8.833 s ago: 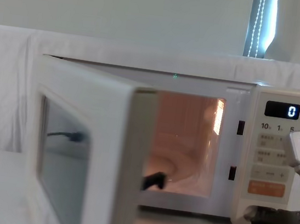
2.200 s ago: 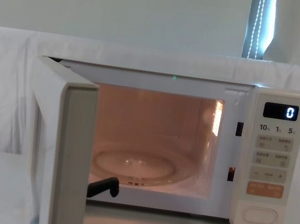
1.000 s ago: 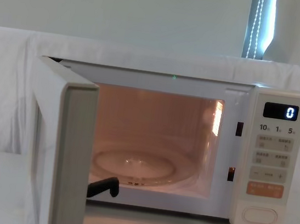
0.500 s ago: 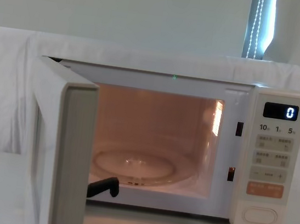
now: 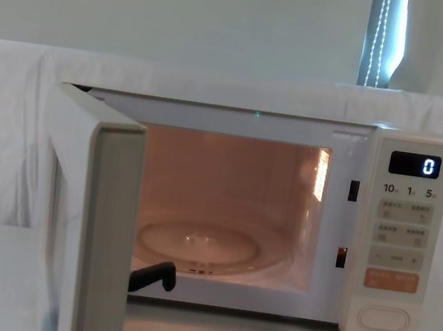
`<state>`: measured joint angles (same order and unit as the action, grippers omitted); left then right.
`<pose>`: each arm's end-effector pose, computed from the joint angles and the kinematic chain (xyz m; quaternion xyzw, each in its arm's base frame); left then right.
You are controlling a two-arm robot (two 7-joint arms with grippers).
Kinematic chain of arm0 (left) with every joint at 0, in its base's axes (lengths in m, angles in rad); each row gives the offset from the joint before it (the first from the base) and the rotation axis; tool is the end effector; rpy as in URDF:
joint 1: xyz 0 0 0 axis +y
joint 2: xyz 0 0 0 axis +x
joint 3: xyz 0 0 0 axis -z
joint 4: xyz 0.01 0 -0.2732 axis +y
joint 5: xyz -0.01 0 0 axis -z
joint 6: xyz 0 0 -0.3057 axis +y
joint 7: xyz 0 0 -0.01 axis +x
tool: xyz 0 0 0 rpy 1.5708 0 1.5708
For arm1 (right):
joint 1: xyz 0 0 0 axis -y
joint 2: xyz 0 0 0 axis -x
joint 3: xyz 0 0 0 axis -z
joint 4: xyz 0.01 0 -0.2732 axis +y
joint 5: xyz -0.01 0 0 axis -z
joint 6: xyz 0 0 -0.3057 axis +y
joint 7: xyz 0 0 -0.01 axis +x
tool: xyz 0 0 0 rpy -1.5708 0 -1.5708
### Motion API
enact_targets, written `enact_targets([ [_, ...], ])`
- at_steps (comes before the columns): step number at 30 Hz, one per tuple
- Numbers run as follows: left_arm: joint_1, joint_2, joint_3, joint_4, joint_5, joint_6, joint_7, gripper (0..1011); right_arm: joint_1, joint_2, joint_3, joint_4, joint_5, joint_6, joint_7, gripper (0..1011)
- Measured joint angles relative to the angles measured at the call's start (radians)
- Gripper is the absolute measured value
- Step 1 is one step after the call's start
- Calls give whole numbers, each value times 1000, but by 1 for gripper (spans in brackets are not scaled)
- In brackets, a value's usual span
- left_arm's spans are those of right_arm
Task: Press the button to open the microwave door with one hand; close the microwave door with the other hand.
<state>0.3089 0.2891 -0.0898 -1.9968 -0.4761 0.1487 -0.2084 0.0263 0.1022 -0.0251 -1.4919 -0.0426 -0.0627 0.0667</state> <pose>0.2443 0.0690 -0.2241 -0.0569 0.0640 0.6026 0.7934 0.3318 -0.0232 -0.2980 -0.0499 -0.0529 -0.6720 0.7370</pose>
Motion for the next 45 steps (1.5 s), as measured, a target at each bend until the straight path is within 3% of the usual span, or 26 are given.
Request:
enact_targets([
  [3, 12, 25, -39, -42, -88, 45, -41, 0, 0, 0, 0, 0, 0, 0, 0, 1002],
  [4, 12, 25, -39, -42, -88, 45, -41, 0, 0, 0, 0, 0, 0, 0, 0, 1002],
  [8, 18, 57, -74, -76, -174, 85, -87, 0, 0, 0, 0, 0, 0, 0, 0, 1002],
  [16, 3, 104, -86, -90, -246, 124, -126, 0, 0, 0, 0, 0, 0, 0, 0, 1002],
  [23, -26, 135, -56, -79, -262, 129, -136, 0, 0, 0, 0, 0, 0, 0, 0, 1002],
  [30, -73, 162, 2, -54, -262, 120, -142, 0, 0, 0, 0, 0, 0, 0, 0, 1002],
  [45, -192, 177, 110, 6, -252, 102, -111, 0, 0, 0, 0, 0, 0, 0, 0, 1002],
])
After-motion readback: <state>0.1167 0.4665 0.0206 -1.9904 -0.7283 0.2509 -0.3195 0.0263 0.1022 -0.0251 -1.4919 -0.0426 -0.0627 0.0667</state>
